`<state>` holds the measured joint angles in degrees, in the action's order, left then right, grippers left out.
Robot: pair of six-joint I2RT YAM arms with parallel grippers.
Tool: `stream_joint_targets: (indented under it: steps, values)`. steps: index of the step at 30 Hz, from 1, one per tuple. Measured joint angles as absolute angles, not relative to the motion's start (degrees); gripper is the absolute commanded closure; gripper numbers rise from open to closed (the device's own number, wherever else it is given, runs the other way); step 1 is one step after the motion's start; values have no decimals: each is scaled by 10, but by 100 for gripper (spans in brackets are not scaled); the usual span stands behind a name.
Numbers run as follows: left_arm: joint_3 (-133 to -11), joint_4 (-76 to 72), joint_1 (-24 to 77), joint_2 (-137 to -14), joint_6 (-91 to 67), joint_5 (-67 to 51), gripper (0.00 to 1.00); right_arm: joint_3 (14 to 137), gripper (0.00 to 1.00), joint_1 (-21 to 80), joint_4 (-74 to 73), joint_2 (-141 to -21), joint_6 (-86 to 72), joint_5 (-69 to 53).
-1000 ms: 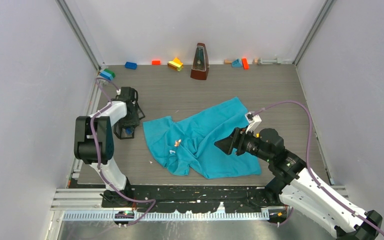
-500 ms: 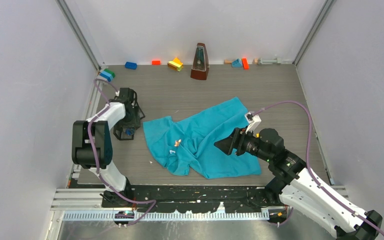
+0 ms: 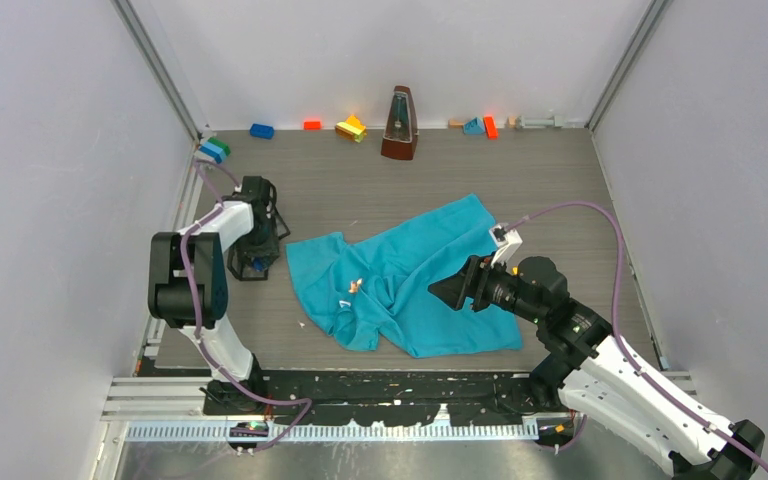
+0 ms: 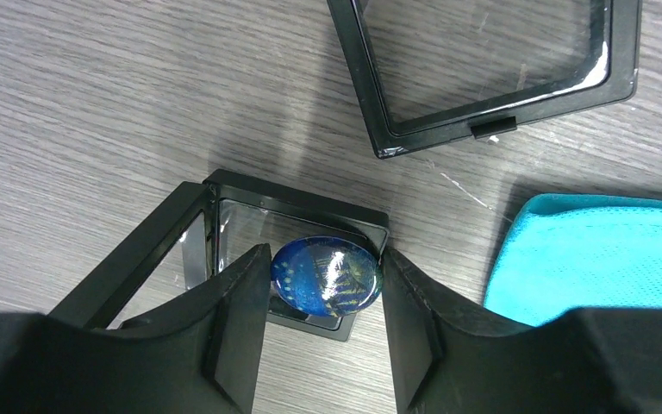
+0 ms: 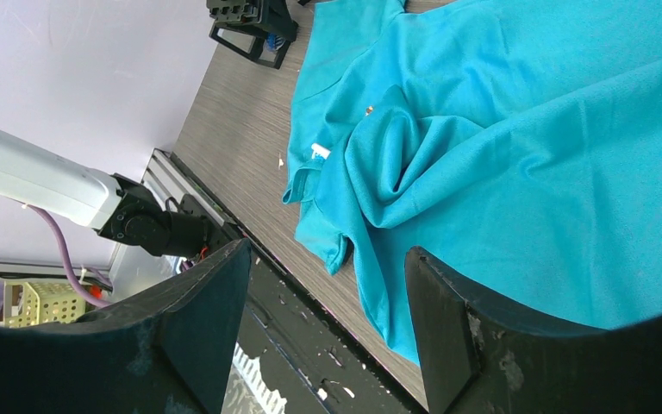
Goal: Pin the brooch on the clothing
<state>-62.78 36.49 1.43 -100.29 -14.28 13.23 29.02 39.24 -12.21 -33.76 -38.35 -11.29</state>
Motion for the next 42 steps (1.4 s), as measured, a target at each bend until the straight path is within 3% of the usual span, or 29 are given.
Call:
stream_joint_targets:
  steps: [8, 15, 27, 35, 42]
  values:
    - [-627, 375, 14, -997, -143, 123, 57, 290, 29, 392, -124, -337, -389, -113]
    - [-608, 376, 14, -878, -145, 43, 63, 290, 30, 392, -126, -328, -385, -121]
    - [-544, 352, 101, -736, -152, -279, 67, 340, 29, 394, -112, -372, -332, -240]
    - [-481, 224, 208, -702, -235, -572, 69, 401, 28, 429, -50, -458, -314, -317]
    - [-468, 130, 294, -691, -302, -701, 72, 444, 29, 497, -10, -534, -302, -355]
